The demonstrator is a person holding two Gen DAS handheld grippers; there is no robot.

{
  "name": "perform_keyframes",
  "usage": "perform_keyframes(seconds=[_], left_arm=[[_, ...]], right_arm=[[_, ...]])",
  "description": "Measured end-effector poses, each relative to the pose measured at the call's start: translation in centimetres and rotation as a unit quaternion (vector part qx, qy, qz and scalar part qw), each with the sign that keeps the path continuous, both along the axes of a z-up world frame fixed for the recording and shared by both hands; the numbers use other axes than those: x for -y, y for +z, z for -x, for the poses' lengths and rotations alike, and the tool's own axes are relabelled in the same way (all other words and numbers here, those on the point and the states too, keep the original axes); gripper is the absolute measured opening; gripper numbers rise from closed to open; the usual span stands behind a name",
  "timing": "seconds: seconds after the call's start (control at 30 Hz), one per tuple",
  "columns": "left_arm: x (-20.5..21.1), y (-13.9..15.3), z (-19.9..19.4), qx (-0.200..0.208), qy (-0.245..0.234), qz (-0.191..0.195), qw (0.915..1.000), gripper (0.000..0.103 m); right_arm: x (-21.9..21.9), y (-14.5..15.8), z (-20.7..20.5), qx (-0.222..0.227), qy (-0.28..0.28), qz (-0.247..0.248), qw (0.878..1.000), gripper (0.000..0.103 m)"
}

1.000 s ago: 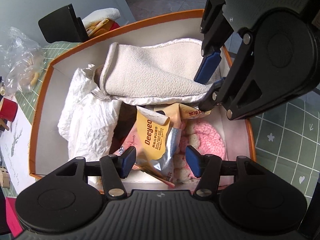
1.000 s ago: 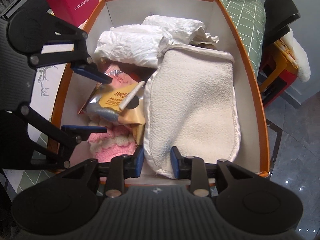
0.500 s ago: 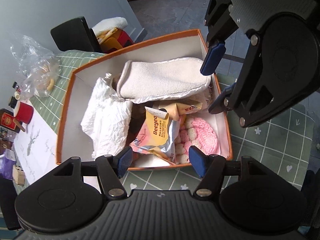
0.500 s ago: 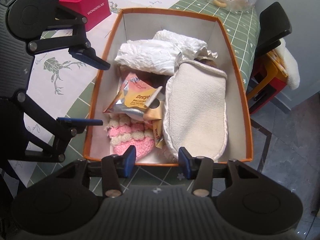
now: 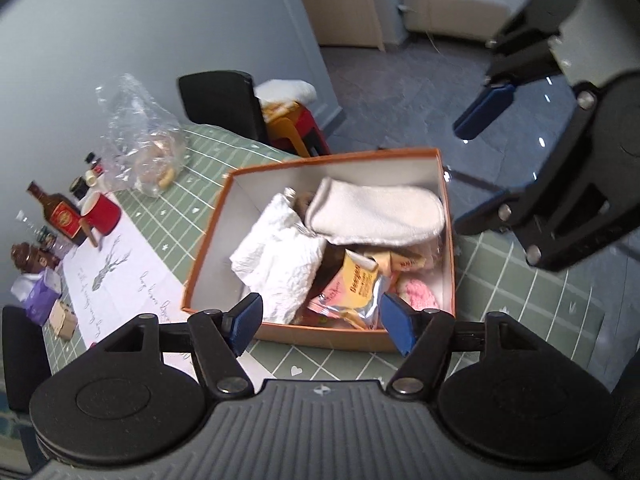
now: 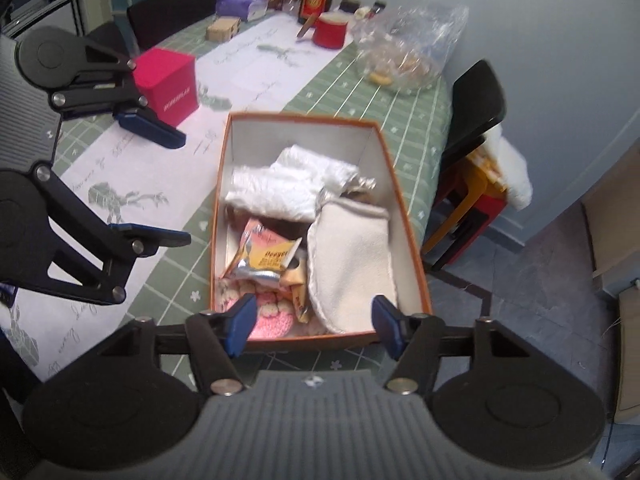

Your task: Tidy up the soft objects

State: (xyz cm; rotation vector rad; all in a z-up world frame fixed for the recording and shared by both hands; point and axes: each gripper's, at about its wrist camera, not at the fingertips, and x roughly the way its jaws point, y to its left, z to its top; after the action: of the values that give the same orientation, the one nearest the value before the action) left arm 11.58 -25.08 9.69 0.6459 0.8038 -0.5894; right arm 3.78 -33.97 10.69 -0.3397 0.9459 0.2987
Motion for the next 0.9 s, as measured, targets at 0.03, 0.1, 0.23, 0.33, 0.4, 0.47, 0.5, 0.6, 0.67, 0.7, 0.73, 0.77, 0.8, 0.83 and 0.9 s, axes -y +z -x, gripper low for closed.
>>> perform_keyframes(seconds=[0.03, 0.1, 0.23, 0.33, 0.4, 0.47, 0.5, 0.6, 0.67, 0.7, 0.73, 0.77, 0.8, 0.83, 0.9], left_arm=[[-0.5, 0.8, 0.1, 0.001, 0.015, 0.021, 0.9997, 0.086], [-1.4, 2.2, 0.2, 0.002, 0.041, 0.066, 0.9970, 0.089], [-2.6, 3.8, 0.5, 0.019, 0.090, 0.114, 0.9892, 0.089], [-3.6, 4.6, 0.7, 0.039, 0.121, 0.146, 0.9811, 0.089], [-4.1, 4.6, 0.8, 0.049, 0.137, 0.157, 0.9768, 0.090], [-4.5, 4.2, 0.9, 0.058, 0.150, 0.163, 0.9734, 0.090], [-4.6, 3.7, 0.9, 0.060, 0.156, 0.165, 0.9722, 0.090], [-5.3, 2.1, 0.9, 0.039, 0.168, 0.173, 0.9698, 0.091], [-5.7, 0.9, 1.0, 0.033, 0.170, 0.187, 0.9671, 0.091], [-5.8, 0.3, 1.0, 0.034, 0.171, 0.190, 0.9662, 0.091], [-5.8, -0.3, 1.2, 0.035, 0.174, 0.189, 0.9657, 0.091], [-5.7, -0.9, 1.2, 0.035, 0.177, 0.186, 0.9660, 0.091], [-5.7, -1.4, 1.2, 0.035, 0.177, 0.182, 0.9665, 0.091], [-5.8, -1.9, 1.3, 0.033, 0.179, 0.182, 0.9663, 0.091], [-6.0, -2.7, 1.2, 0.028, 0.183, 0.188, 0.9644, 0.092]], right_arm=[[0.0, 0.9, 0.5, 0.013, -0.008, -0.002, 1.000, 0.074], [-0.2, 2.4, 1.3, 0.037, -0.022, -0.011, 0.999, 0.080], [-0.7, 4.4, 2.6, 0.083, -0.059, -0.022, 0.995, 0.095], [-1.3, 5.4, 3.7, 0.130, -0.073, -0.030, 0.988, 0.100], [-1.7, 5.6, 4.5, 0.153, -0.091, -0.037, 0.983, 0.100], [-2.0, 5.2, 5.1, 0.171, -0.109, -0.045, 0.978, 0.100], [-2.2, 4.9, 5.6, 0.180, -0.118, -0.051, 0.975, 0.100], [-2.6, 2.9, 6.5, 0.188, -0.132, -0.072, 0.970, 0.100], [-2.6, 1.5, 6.8, 0.184, -0.141, -0.089, 0.969, 0.100], [-2.7, 0.6, 7.0, 0.181, -0.148, -0.098, 0.967, 0.100], [-2.7, -0.1, 7.0, 0.178, -0.155, -0.104, 0.966, 0.100], [-2.8, -0.9, 7.1, 0.175, -0.165, -0.109, 0.965, 0.100], [-2.8, -1.6, 7.1, 0.173, -0.174, -0.115, 0.963, 0.100], [-2.7, -2.2, 7.0, 0.170, -0.181, -0.119, 0.961, 0.100], [-2.7, -3.3, 7.1, 0.172, -0.198, -0.127, 0.957, 0.100]])
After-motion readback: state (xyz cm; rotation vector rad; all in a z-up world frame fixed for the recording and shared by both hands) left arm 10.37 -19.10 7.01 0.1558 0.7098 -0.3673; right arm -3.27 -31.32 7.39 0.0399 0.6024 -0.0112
